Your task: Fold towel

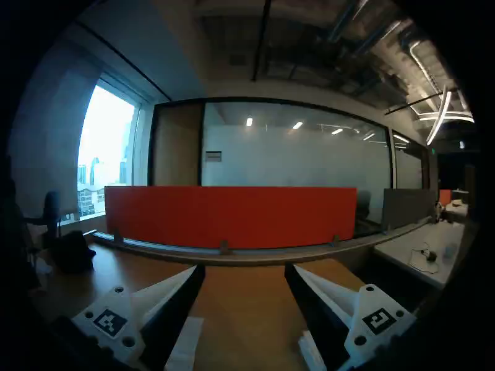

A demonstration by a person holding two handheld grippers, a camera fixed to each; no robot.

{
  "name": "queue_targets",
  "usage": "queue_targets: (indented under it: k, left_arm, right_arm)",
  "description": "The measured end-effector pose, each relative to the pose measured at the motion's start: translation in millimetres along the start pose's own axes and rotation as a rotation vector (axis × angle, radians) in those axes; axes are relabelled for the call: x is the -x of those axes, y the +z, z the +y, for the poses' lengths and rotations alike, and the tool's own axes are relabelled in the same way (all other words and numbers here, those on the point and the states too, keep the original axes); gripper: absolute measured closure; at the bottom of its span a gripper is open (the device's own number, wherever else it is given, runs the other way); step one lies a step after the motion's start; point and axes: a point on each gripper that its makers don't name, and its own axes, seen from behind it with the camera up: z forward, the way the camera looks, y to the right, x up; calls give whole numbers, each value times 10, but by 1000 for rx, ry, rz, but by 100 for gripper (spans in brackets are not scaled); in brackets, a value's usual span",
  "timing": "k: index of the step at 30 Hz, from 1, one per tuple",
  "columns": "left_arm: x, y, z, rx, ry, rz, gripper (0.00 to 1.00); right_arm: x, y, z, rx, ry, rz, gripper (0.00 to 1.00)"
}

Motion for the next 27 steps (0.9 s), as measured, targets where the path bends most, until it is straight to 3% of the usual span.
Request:
queue_targets:
  k: [11, 20, 27]
  left_arm:
    - [12, -7, 76, 35, 29, -64, 0]
    - [72, -18, 247, 126, 85, -142, 0]
    - [182, -47, 452, 215, 130, -196, 0]
  right_arm:
    - [-173, 11, -216, -68, -26, -47, 1]
    - [-60, 22, -473, -197, -130, -135, 1]
    - [4, -12, -629, -303, -159, -181, 0]
